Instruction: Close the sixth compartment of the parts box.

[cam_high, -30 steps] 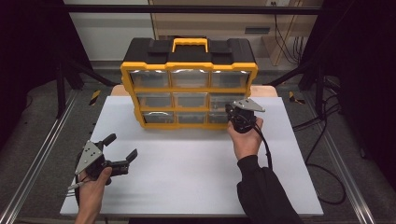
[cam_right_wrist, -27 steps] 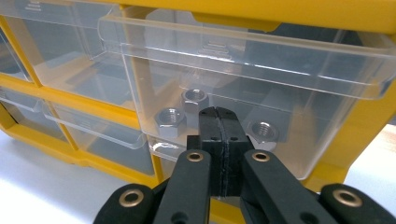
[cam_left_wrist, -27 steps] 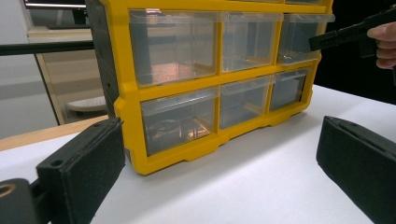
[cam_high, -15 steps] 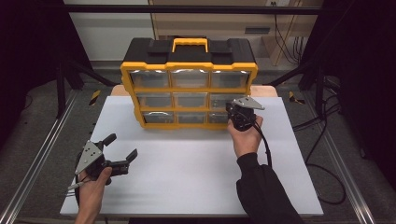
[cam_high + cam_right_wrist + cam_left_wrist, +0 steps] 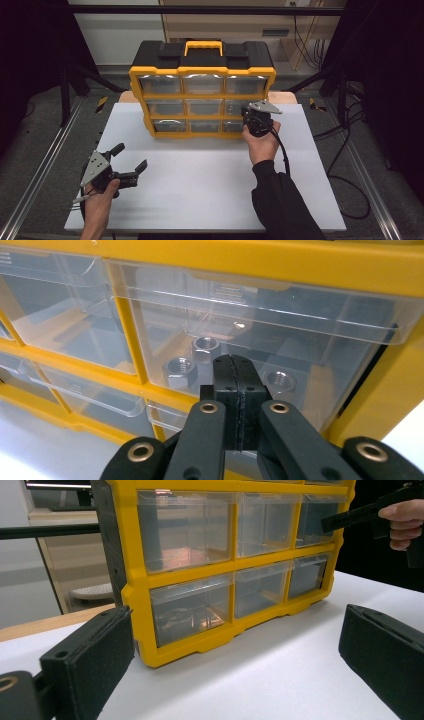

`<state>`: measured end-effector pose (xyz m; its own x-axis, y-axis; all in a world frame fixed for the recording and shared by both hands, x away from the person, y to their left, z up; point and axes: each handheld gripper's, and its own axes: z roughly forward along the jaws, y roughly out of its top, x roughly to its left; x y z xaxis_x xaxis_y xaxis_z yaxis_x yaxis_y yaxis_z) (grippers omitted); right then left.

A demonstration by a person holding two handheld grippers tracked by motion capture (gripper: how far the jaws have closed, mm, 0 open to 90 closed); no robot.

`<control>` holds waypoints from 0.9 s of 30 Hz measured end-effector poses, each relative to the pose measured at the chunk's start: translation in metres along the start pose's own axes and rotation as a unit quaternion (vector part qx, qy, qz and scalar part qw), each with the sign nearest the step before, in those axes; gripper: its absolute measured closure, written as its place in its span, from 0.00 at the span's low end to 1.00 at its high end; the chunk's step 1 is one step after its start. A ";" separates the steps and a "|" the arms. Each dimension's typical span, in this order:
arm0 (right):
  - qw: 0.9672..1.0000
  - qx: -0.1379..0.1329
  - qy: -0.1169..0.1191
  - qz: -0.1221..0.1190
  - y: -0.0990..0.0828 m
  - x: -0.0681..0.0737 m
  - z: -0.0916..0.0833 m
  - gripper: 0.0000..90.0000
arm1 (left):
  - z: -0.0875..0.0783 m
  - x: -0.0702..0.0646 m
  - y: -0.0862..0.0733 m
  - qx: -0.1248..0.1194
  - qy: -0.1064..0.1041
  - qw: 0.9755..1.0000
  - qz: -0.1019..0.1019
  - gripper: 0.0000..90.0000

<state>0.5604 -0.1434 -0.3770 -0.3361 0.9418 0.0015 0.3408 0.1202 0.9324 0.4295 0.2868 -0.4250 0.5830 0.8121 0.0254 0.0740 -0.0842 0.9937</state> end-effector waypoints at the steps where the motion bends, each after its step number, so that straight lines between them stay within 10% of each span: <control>1: 1.000 0.000 0.000 0.000 0.000 0.000 0.000 1.00 | 0.000 0.000 0.000 0.000 0.000 1.000 0.000 0.01; 27: 1.000 0.000 0.003 0.003 0.000 -0.001 0.001 1.00 | 0.001 0.002 -0.002 0.002 0.001 1.000 -0.007 0.01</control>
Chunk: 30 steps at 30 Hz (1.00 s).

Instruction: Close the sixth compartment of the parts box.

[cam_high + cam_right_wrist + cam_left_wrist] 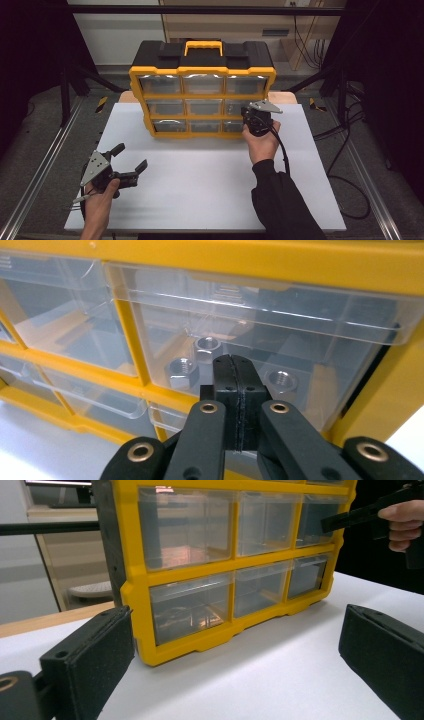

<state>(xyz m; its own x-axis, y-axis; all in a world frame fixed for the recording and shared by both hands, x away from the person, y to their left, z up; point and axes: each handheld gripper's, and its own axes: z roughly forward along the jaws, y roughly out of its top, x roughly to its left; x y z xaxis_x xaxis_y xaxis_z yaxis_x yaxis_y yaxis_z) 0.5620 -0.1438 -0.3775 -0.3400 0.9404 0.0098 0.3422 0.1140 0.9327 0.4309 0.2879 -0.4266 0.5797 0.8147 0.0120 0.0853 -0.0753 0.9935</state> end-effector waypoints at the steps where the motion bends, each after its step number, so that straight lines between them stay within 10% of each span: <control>1: 1.000 0.001 0.001 -0.003 0.000 0.000 0.000 1.00 | -0.001 0.000 0.000 -0.001 0.001 1.000 -0.003 0.01; 30: 0.999 0.001 0.028 -0.033 0.006 0.013 -0.018 1.00 | 0.003 -0.006 0.000 0.008 -0.014 1.000 0.011 0.01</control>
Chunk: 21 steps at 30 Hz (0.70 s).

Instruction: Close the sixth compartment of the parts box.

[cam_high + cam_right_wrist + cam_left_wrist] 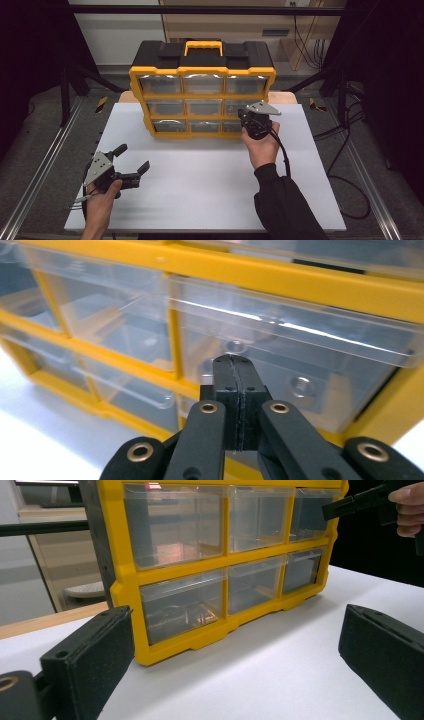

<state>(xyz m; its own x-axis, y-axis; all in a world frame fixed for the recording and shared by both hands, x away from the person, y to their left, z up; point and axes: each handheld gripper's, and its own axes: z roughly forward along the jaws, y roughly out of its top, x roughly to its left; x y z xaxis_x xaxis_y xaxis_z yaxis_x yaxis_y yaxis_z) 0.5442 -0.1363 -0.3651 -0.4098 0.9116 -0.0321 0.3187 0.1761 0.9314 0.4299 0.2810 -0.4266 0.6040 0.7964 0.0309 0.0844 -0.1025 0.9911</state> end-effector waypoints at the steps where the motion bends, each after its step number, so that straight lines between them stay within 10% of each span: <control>1: 1.000 -0.002 0.002 -0.004 0.000 0.002 -0.001 1.00 | 0.000 0.000 0.000 0.001 -0.001 1.000 0.000 0.01; 21: 0.999 -0.007 0.039 -0.009 0.001 0.014 -0.008 0.72 | 0.005 -0.004 -0.002 0.009 -0.023 1.000 0.004 0.01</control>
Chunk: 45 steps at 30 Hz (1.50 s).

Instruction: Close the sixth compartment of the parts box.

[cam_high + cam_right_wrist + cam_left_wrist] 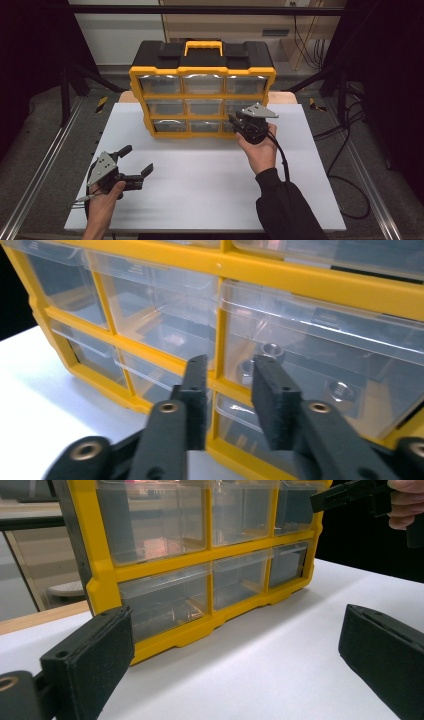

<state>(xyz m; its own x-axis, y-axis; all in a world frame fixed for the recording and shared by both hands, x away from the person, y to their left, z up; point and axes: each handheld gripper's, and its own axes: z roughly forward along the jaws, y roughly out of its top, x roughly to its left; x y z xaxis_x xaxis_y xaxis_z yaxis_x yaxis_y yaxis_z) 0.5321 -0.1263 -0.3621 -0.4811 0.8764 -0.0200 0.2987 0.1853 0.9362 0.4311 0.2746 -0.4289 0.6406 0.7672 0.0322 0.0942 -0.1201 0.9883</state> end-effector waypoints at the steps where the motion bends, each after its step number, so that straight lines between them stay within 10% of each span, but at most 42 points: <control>1: 1.000 0.001 0.001 0.002 0.000 0.001 0.000 0.68 | 0.000 0.000 0.000 0.000 0.000 1.000 0.000 0.01; 26: 0.999 0.022 -0.001 -0.029 -0.001 0.014 -0.010 0.13 | 0.002 -0.001 0.000 0.004 -0.011 1.000 0.002 0.01; 45: 0.998 0.022 0.033 -0.051 -0.009 0.016 -0.025 0.15 | 0.003 -0.003 -0.001 0.009 -0.014 1.000 0.005 0.01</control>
<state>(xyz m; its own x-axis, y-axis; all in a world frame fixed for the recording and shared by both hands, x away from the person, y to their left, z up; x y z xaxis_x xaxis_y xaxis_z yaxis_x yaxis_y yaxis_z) 0.5010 -0.1252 -0.3626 -0.5634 0.8212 -0.0903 0.2801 0.2927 0.9143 0.4318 0.2704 -0.4303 0.6632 0.7476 0.0365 0.1019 -0.1385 0.9851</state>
